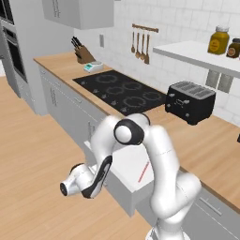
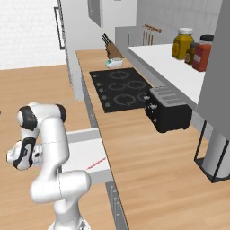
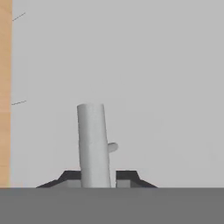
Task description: Take a straw from the drawer in front and place it inside the glass cup on the dining counter.
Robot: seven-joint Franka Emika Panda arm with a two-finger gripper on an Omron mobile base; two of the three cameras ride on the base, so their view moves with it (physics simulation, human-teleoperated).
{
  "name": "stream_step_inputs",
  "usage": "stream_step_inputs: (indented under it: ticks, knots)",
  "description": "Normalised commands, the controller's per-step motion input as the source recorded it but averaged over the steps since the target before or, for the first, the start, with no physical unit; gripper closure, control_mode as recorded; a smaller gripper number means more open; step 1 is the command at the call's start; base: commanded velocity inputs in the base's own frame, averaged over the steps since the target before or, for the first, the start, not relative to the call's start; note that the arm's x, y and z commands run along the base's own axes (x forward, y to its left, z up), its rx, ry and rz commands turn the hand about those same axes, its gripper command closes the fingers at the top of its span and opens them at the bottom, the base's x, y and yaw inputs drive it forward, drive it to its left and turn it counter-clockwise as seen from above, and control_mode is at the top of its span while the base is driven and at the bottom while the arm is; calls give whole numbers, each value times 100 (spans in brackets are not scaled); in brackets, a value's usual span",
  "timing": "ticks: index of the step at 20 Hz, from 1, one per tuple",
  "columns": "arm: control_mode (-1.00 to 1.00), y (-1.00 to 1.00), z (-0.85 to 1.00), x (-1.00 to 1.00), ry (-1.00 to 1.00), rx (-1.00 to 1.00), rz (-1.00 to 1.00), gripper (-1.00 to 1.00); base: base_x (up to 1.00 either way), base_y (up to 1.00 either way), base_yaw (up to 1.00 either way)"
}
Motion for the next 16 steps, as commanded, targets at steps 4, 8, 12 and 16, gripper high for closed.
stream_step_inputs:
  ticks: [4,8,12,16]
  knots:
    - [-100,92,20,-9,24,16,2,-100,0,0,0]
    - [-100,25,33,-11,28,29,0,-100,0,0,0]
    - [-100,2,66,-28,32,44,0,-100,0,0,0]
    - [-100,-36,99,-40,13,43,0,-100,0,0,0]
